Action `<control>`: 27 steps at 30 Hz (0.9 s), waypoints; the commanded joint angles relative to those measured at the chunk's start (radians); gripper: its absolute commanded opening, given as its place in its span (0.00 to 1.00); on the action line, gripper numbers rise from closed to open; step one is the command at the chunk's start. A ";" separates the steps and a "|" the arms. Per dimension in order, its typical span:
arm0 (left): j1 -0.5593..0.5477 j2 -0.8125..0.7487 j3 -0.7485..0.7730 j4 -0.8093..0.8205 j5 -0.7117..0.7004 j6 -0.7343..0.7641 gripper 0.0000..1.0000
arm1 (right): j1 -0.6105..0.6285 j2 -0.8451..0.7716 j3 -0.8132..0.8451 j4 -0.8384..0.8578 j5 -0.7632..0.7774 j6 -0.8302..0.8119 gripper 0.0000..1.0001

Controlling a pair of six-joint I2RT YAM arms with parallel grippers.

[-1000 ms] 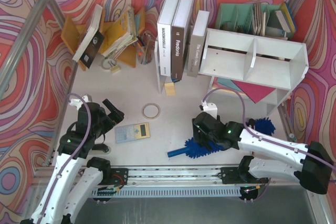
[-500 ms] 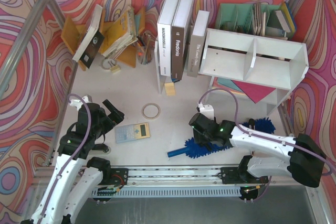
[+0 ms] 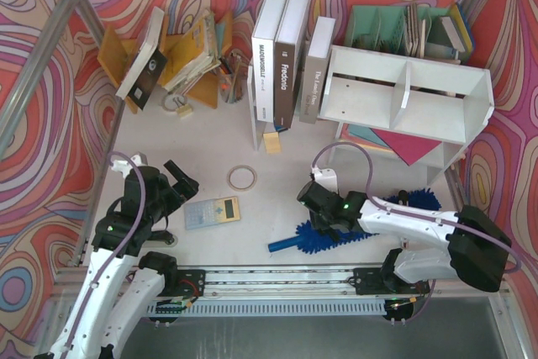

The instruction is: Dust the bookshelf with a duster

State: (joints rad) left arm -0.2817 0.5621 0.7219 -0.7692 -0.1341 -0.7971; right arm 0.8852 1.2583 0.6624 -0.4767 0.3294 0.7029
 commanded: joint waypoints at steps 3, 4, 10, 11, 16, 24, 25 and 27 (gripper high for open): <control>-0.004 0.005 -0.012 -0.008 0.012 0.005 0.98 | 0.007 0.035 0.032 0.023 0.036 -0.011 0.42; -0.004 0.007 -0.012 -0.008 0.012 0.006 0.98 | 0.007 0.039 0.035 0.020 0.038 -0.010 0.41; -0.004 0.010 -0.013 -0.005 0.010 0.005 0.98 | 0.006 0.038 0.054 0.007 0.059 -0.019 0.36; -0.004 0.010 -0.014 -0.005 0.010 0.004 0.98 | 0.006 0.037 0.060 0.002 0.062 -0.021 0.35; -0.004 0.005 -0.016 -0.005 0.007 0.001 0.98 | 0.007 0.028 0.086 -0.019 0.084 -0.027 0.33; -0.004 -0.002 -0.018 -0.013 0.004 0.002 0.98 | 0.006 0.036 0.132 -0.013 0.132 -0.052 0.32; -0.004 -0.004 -0.016 -0.014 0.004 0.002 0.98 | 0.006 0.044 0.140 -0.008 0.140 -0.055 0.32; -0.003 -0.008 -0.015 -0.019 -0.001 0.002 0.98 | 0.006 0.066 0.155 0.000 0.155 -0.061 0.31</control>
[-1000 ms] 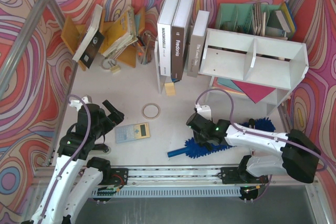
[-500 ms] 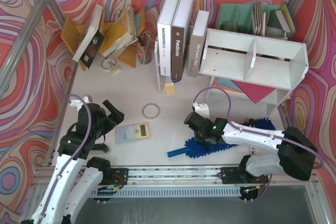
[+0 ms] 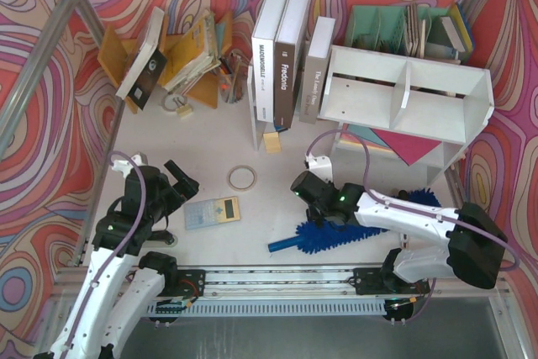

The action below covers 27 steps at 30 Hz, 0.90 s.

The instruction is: Dust the bookshelf with a duster

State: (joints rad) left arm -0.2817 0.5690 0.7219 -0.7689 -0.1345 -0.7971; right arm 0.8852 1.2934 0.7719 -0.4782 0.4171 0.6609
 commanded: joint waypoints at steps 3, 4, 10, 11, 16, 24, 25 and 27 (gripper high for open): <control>-0.004 -0.025 -0.012 -0.028 0.000 0.002 0.98 | 0.006 0.056 0.074 -0.011 0.060 -0.027 0.33; -0.004 -0.027 -0.011 -0.034 0.000 0.002 0.98 | 0.006 0.054 0.077 -0.019 0.053 -0.024 0.39; -0.004 -0.035 -0.019 -0.026 -0.002 -0.002 0.98 | 0.006 0.039 0.027 0.010 -0.028 -0.038 0.57; -0.003 -0.031 -0.018 -0.026 -0.001 -0.002 0.98 | 0.005 0.043 0.019 0.022 -0.042 -0.038 0.61; -0.003 -0.024 -0.016 -0.030 -0.001 0.002 0.98 | 0.004 0.081 -0.001 0.079 -0.085 -0.033 0.69; -0.003 -0.032 -0.019 -0.032 -0.001 0.001 0.98 | -0.006 0.161 0.011 0.089 -0.053 -0.039 0.69; -0.004 -0.032 -0.019 -0.033 -0.001 0.001 0.98 | -0.008 0.164 0.009 0.090 -0.047 -0.038 0.69; -0.004 -0.036 -0.021 -0.032 -0.002 0.000 0.98 | -0.009 0.170 0.002 0.097 -0.049 -0.039 0.68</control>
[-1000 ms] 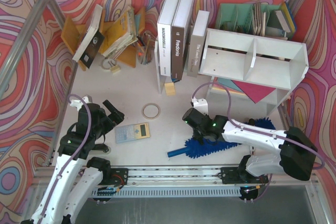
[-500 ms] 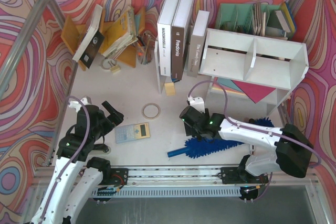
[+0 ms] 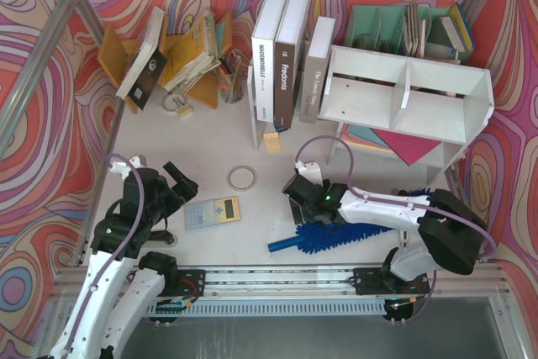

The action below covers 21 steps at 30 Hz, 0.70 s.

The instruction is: Dust the bookshelf with a duster

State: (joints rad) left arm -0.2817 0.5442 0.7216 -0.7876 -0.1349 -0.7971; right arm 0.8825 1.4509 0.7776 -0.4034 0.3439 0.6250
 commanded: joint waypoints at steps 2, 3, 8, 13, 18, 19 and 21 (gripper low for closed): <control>-0.004 -0.012 -0.019 -0.011 -0.003 -0.001 0.98 | -0.008 0.022 -0.010 0.029 0.019 -0.005 0.67; -0.003 -0.011 -0.019 -0.012 -0.003 0.000 0.98 | -0.009 0.029 -0.011 0.030 0.020 -0.003 0.66; -0.004 -0.007 -0.020 -0.010 -0.002 0.000 0.98 | -0.010 0.050 -0.012 0.041 0.020 -0.005 0.62; -0.004 -0.004 -0.020 -0.010 -0.002 0.002 0.98 | -0.010 0.067 -0.001 0.045 0.025 -0.010 0.56; -0.003 -0.006 -0.019 -0.010 -0.006 0.002 0.98 | -0.011 0.078 0.022 0.040 0.046 -0.017 0.49; -0.004 -0.007 -0.019 -0.010 -0.006 0.002 0.98 | -0.011 0.078 0.028 0.037 0.053 -0.018 0.49; -0.004 -0.007 -0.019 -0.009 -0.006 0.004 0.98 | -0.012 0.076 0.040 0.038 0.065 -0.024 0.48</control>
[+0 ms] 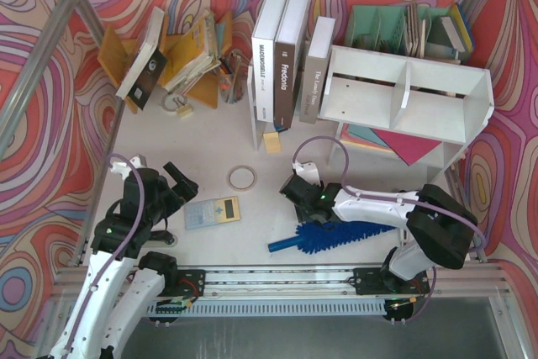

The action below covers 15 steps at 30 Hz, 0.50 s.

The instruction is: Dust the bookshelf with a duster

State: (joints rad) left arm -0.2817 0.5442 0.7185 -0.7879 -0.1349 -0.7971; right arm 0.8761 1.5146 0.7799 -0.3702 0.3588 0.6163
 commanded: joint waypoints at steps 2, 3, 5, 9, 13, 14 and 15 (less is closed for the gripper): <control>-0.003 -0.006 -0.015 -0.008 -0.005 0.004 0.98 | -0.005 0.013 0.055 0.003 0.066 -0.024 0.47; -0.004 -0.006 -0.015 -0.007 -0.004 0.005 0.98 | -0.006 0.013 0.065 0.006 0.072 -0.029 0.47; -0.004 -0.004 -0.014 -0.004 -0.004 0.004 0.98 | -0.007 0.020 0.088 0.019 0.080 -0.045 0.47; -0.003 0.003 -0.013 0.005 -0.002 0.010 0.98 | -0.015 0.051 0.141 0.081 0.070 -0.084 0.47; -0.004 0.011 -0.010 0.015 -0.001 0.015 0.98 | -0.031 0.128 0.210 0.153 0.031 -0.116 0.47; -0.004 0.012 -0.011 0.016 0.000 0.016 0.98 | -0.035 0.149 0.230 0.164 0.019 -0.121 0.47; -0.004 0.014 -0.010 0.017 0.000 0.016 0.98 | -0.036 0.170 0.247 0.174 0.006 -0.126 0.47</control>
State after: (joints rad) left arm -0.2817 0.5522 0.7185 -0.7845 -0.1349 -0.7963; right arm 0.8505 1.6196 0.9607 -0.2806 0.3874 0.5323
